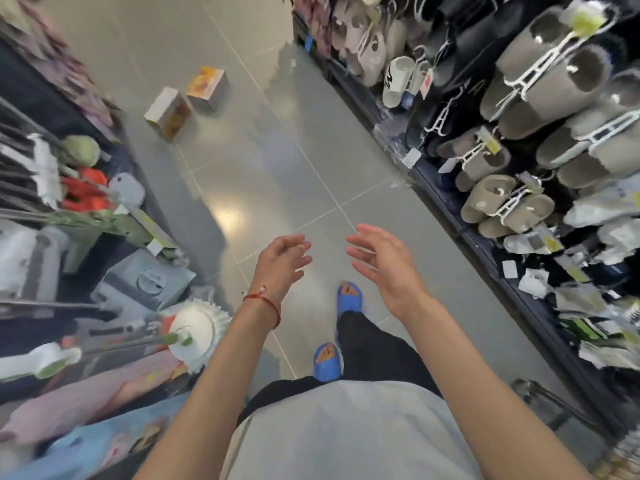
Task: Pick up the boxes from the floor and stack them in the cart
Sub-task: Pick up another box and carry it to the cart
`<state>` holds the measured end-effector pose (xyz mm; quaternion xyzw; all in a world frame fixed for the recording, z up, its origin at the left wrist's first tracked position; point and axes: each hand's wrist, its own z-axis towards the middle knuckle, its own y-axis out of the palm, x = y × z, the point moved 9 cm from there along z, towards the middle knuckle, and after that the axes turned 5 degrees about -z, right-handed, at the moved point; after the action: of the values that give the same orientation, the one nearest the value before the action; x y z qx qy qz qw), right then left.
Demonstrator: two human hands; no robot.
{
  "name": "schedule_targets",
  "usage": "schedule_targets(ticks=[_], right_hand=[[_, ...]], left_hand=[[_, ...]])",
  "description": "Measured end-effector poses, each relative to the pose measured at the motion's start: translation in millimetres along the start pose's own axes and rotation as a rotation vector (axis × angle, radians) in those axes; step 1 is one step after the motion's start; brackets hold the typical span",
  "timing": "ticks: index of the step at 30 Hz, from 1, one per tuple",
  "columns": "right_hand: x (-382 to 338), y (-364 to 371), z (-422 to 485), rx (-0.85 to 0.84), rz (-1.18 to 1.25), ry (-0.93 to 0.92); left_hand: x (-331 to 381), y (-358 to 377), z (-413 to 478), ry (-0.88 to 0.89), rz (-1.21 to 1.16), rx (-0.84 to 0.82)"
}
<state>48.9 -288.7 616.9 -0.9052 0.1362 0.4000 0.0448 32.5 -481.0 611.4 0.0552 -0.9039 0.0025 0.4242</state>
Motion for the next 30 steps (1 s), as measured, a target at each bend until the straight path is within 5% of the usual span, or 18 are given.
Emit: schedule_targets(ticks=[17, 30], right_hand=[[-201.8, 223.0, 237.7, -0.289, -0.181, 0.027], [-330.0, 353.8, 411.0, -0.323, -0.252, 0.054]], left_hand=[[184.4, -85.4, 226.0, -0.035, -0.181, 0.288], [309.2, -151.1, 417.8, -0.081, -0.275, 0.354]])
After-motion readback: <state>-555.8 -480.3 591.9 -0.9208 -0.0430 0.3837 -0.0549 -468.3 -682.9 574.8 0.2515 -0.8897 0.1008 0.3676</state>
